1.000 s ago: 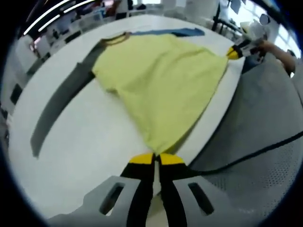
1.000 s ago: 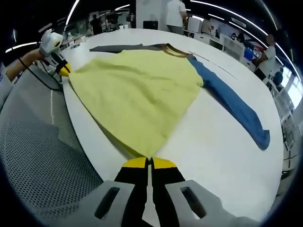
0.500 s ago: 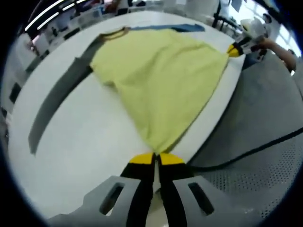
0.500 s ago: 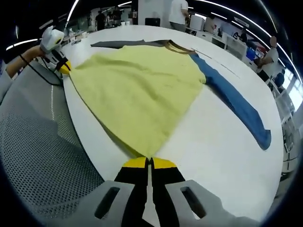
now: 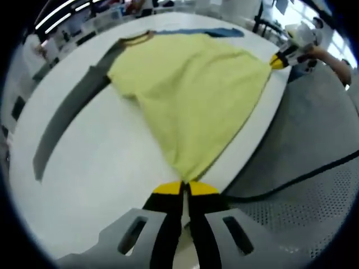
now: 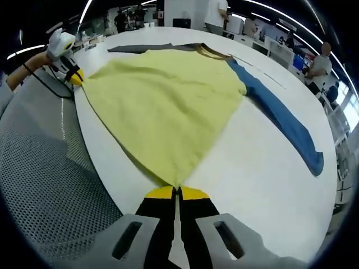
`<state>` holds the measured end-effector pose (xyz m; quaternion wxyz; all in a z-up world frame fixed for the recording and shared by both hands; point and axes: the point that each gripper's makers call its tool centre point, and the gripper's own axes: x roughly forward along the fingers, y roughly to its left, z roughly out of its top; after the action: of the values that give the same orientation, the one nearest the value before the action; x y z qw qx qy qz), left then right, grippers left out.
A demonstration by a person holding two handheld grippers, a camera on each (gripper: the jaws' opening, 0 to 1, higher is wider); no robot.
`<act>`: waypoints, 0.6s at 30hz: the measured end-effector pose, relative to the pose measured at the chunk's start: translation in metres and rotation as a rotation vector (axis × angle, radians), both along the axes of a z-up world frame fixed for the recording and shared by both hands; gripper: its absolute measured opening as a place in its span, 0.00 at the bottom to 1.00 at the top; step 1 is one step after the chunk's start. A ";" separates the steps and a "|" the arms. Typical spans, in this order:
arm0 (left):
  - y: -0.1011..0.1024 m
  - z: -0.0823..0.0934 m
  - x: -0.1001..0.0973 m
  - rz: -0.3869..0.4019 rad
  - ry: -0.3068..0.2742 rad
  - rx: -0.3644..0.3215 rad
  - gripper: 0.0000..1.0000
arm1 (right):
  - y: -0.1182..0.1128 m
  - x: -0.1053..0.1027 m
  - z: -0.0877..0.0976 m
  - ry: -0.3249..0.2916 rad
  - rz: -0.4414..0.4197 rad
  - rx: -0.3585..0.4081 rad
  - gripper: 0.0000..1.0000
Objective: Fold the garment on the visible template until the final outline fits inside the template.
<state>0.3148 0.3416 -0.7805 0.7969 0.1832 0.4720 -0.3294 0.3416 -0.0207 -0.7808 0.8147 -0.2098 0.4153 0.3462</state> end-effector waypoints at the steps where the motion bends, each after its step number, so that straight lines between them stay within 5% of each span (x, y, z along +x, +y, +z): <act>1: 0.000 0.000 0.000 -0.003 0.000 0.003 0.00 | 0.000 0.000 0.000 0.002 -0.003 0.001 0.02; 9: -0.002 0.003 -0.001 -0.012 0.003 0.006 0.00 | -0.001 -0.002 0.003 0.003 0.010 -0.008 0.02; 18: -0.006 0.032 0.004 -0.020 -0.038 -0.023 0.00 | -0.001 0.002 0.031 -0.027 -0.001 0.047 0.02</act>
<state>0.3184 0.3351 -0.7485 0.8044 0.1851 0.4512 -0.3392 0.3433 -0.0214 -0.7497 0.8250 -0.1949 0.3961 0.3528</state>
